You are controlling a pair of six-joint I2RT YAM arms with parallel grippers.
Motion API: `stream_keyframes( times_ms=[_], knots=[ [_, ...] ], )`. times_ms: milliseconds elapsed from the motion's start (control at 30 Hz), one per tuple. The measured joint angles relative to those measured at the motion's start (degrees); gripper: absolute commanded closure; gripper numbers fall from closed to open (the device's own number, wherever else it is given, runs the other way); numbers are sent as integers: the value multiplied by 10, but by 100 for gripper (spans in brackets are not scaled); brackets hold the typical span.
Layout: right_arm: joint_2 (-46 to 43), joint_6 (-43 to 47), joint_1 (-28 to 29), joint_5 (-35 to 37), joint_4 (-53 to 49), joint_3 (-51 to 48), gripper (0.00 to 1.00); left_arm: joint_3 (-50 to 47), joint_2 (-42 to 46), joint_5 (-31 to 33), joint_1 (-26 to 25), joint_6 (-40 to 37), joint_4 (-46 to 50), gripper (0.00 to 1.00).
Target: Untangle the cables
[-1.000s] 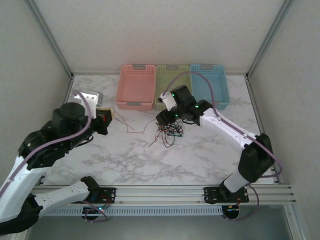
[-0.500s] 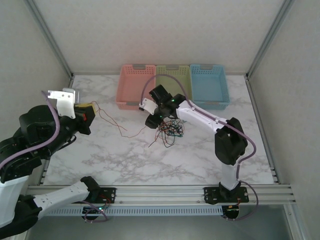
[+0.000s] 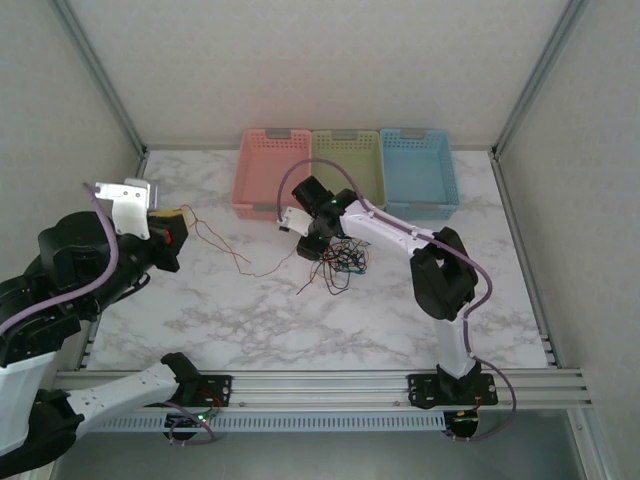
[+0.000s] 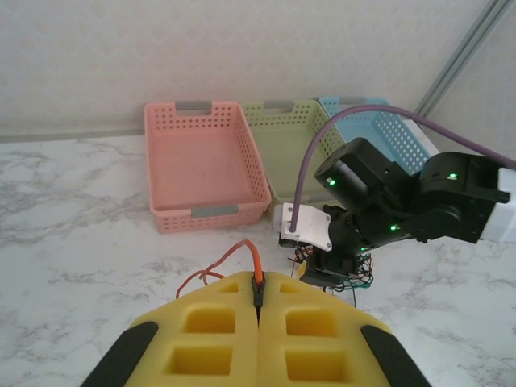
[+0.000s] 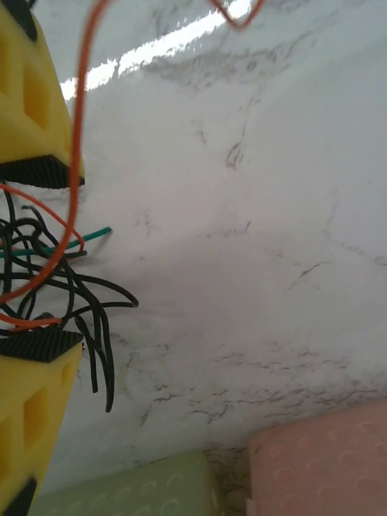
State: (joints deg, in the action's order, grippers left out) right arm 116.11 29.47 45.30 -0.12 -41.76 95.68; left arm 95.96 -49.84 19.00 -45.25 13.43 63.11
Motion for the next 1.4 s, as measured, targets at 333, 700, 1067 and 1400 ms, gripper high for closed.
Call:
stream_keyframes(
  times_ms=[333, 700, 1067, 1400],
  knots=[
    [-20, -33, 0, 0, 4, 26, 100, -16, 1, 0, 0, 1, -3, 98],
    [-239, -135, -2, -26, 59, 22, 100, -165, 2, -45, 0, 23, -45, 90],
    [-271, -223, -13, -43, 66, 35, 100, -221, -13, -136, 0, 38, -130, 83],
    [-222, -316, -18, -56, 98, 36, 100, -151, -160, -192, 78, 33, -208, 91]
  ],
)
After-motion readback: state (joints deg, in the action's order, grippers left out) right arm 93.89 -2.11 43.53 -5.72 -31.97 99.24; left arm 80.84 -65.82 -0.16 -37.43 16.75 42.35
